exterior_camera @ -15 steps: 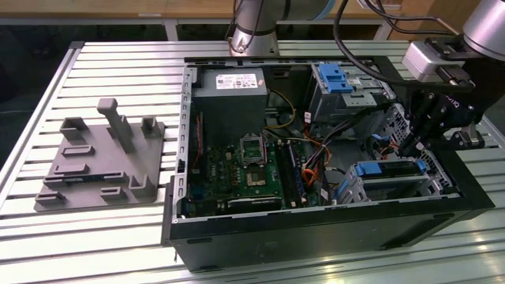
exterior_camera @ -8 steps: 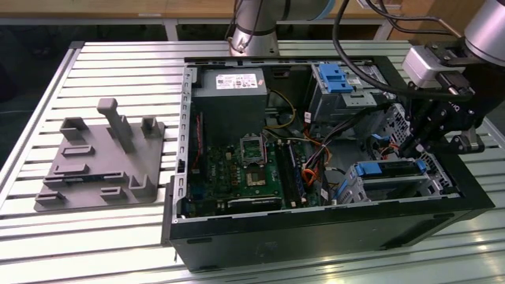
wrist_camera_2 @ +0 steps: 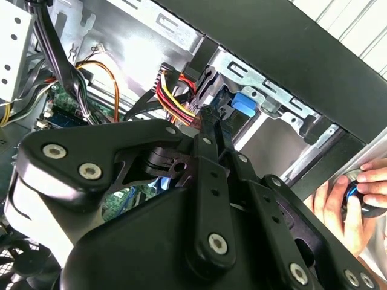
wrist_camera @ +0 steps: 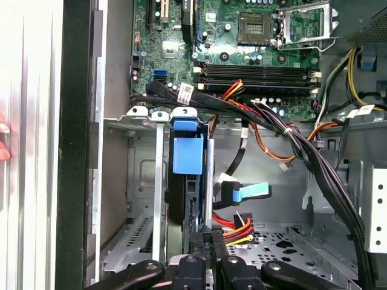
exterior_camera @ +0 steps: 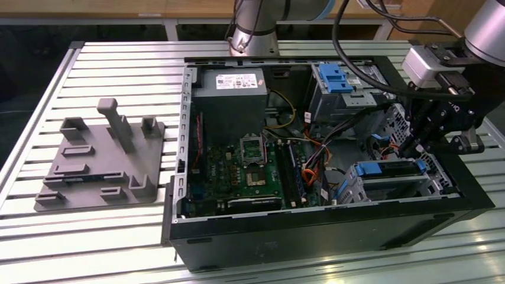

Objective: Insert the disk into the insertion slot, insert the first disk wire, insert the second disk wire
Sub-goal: 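Insert the first disk wire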

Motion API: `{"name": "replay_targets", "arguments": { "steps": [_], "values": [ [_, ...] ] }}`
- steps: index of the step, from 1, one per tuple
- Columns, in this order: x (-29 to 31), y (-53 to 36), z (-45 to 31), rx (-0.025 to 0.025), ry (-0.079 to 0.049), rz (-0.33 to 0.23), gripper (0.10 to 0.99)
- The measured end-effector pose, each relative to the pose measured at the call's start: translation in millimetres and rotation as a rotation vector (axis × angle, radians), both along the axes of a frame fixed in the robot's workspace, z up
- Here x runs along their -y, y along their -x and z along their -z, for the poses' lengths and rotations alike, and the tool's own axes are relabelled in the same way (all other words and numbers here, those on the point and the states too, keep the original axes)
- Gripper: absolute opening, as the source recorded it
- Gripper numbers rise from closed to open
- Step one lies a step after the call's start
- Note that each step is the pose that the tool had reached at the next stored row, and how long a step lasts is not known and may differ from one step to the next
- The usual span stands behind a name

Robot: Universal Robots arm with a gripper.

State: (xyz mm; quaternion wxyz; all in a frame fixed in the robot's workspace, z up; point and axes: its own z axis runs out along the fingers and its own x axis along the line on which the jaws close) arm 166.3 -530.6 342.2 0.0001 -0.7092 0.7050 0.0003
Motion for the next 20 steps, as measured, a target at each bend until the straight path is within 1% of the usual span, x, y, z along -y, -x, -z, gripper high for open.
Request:
{"name": "replay_targets", "arguments": {
  "steps": [9,15,20],
  "values": [
    [-0.1,0.0,0.2,-0.0002,0.001,0.039,0.165],
    [0.0,0.2,0.4,-0.0003,0.000,0.040,0.165],
    [1.5,1.4,0.6,-0.0003,0.001,0.039,0.165]
  ]
}}
